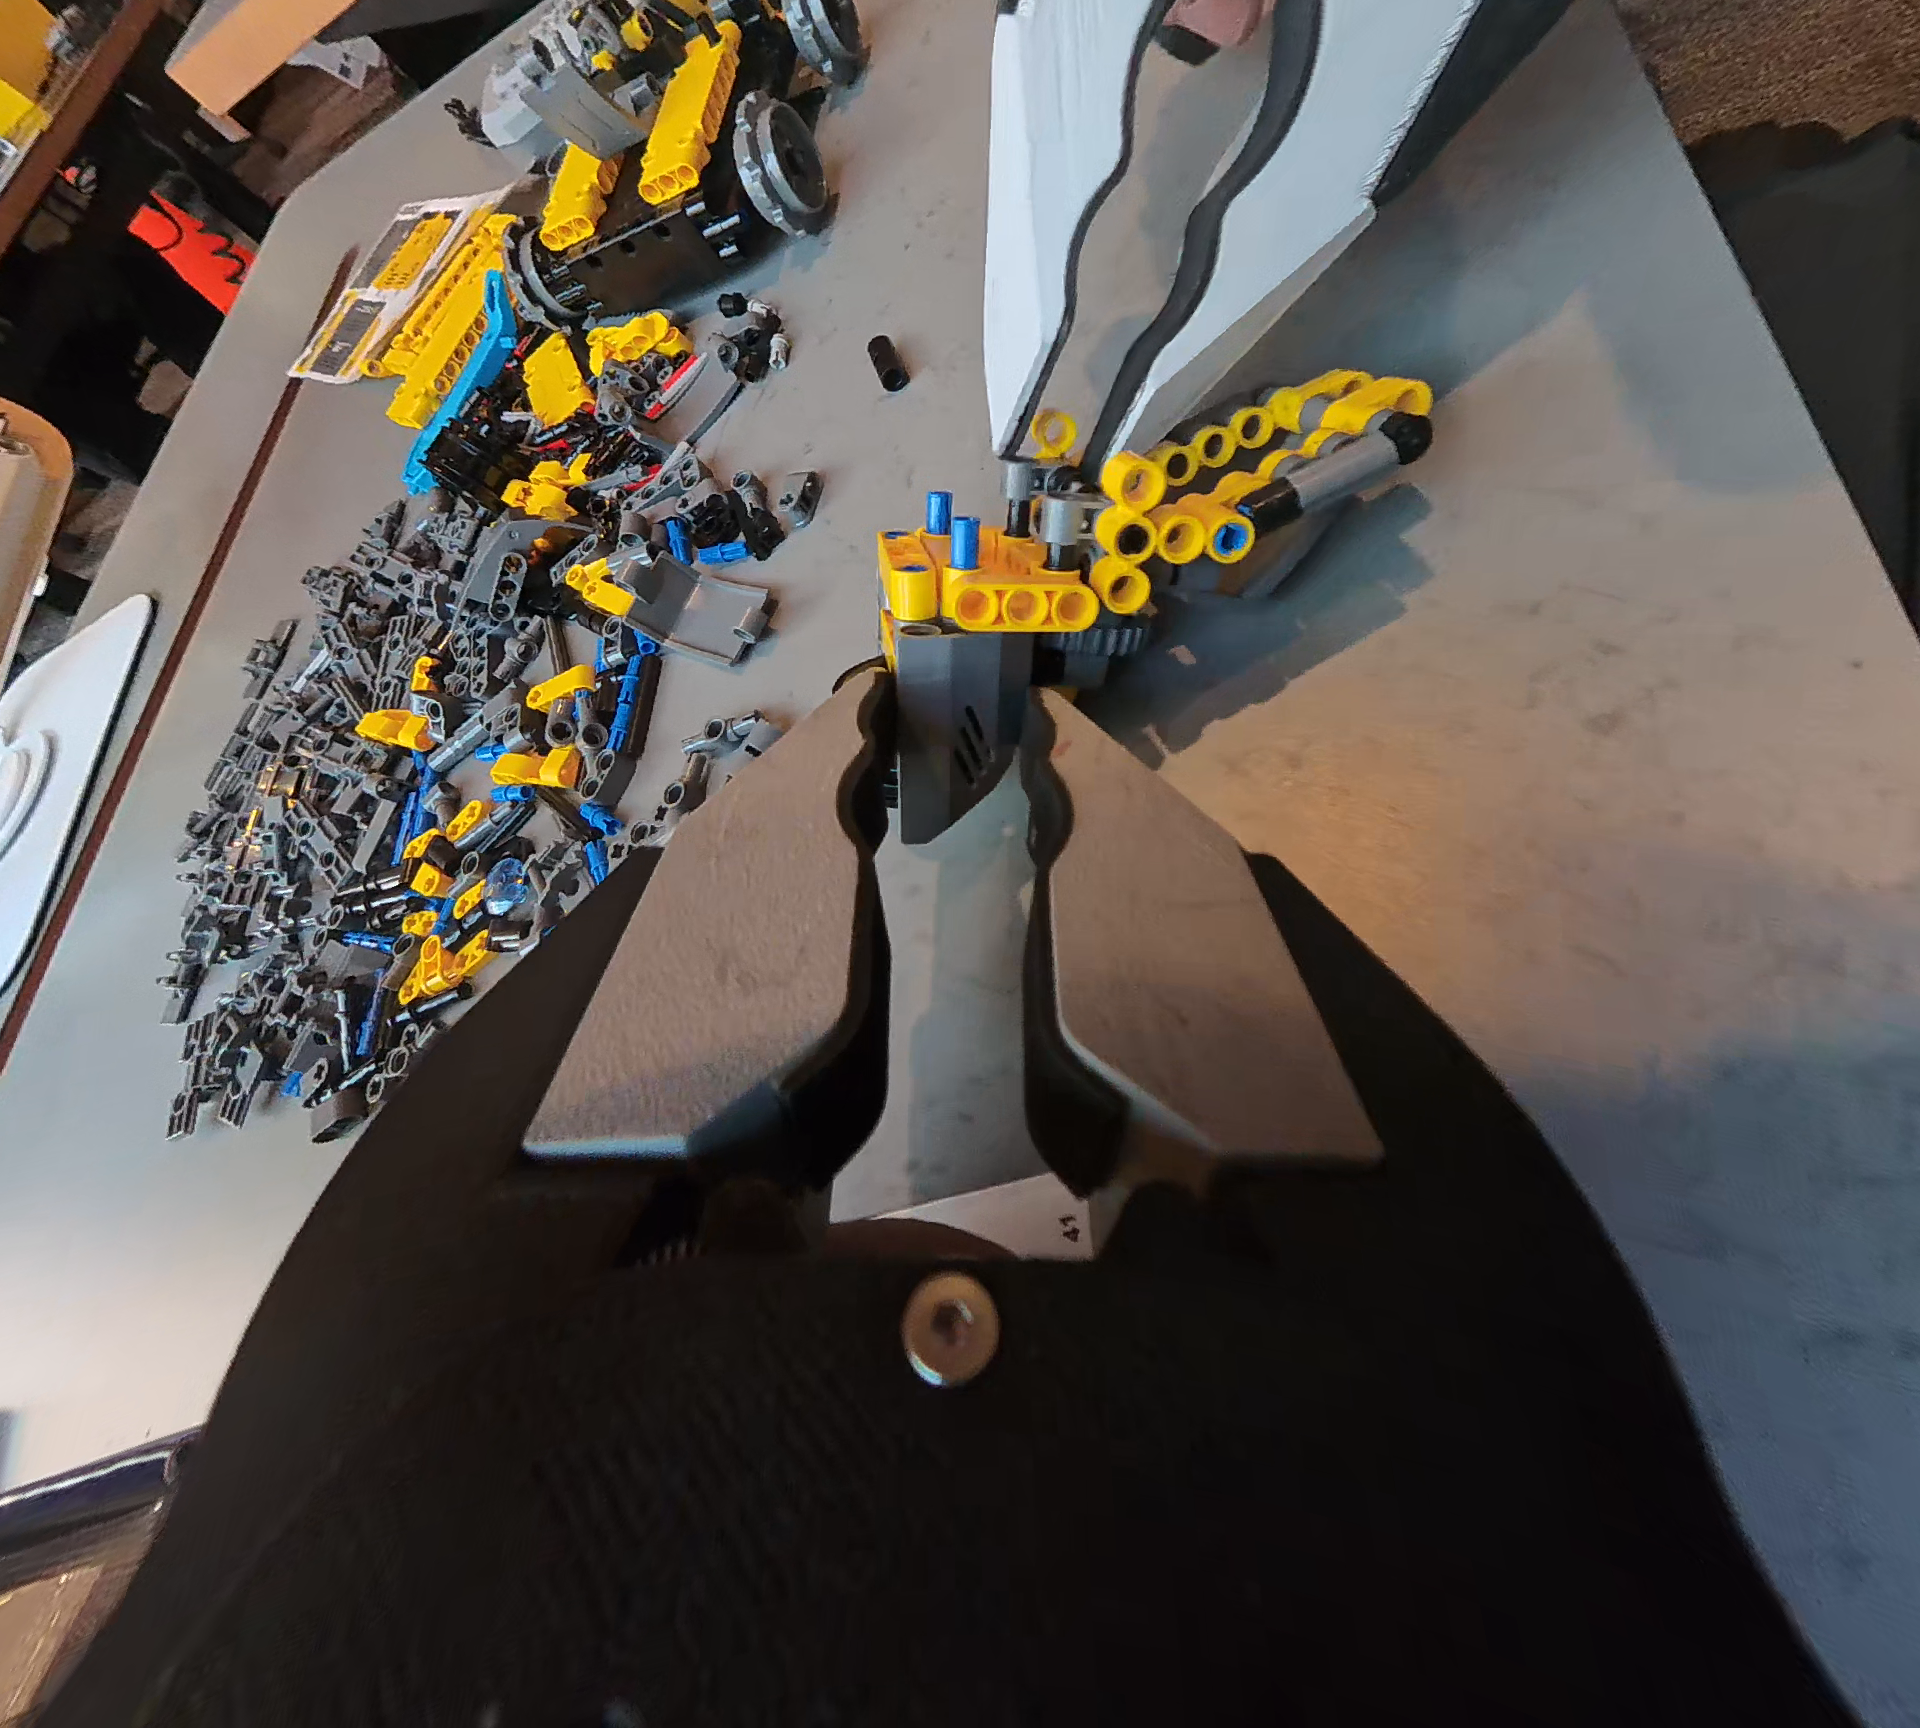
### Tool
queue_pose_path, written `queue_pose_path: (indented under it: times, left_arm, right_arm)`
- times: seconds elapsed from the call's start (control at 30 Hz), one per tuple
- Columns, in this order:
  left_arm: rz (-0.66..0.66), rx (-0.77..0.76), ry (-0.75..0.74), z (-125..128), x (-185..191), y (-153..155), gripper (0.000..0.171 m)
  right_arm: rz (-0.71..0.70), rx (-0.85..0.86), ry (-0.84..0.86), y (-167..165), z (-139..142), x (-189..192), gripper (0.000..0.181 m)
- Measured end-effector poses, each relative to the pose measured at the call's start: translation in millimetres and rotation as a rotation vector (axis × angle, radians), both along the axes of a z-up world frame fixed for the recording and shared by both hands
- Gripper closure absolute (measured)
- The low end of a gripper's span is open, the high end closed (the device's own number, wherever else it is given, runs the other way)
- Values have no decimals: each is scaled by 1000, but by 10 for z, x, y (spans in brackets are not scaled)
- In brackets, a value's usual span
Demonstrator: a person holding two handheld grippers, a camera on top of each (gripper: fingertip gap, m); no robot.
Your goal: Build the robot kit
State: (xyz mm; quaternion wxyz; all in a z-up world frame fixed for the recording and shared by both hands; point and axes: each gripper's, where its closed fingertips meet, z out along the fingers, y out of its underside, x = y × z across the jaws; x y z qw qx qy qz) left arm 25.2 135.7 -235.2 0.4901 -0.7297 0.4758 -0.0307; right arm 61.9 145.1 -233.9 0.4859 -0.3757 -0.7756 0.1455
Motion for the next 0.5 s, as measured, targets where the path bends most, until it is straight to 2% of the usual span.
queue_pose_path:
  times: [0.17, 0.5]
  left_arm:
    - [16, -9, -5, -3, -21, 21, 151]
    - [39, -23, -9, -11, -48, 46, 152]
  right_arm:
    - [-50, -137, 37, 24, -22, -23, 168]
    - [-47, -102, 5, 52, -89, -73, 167]
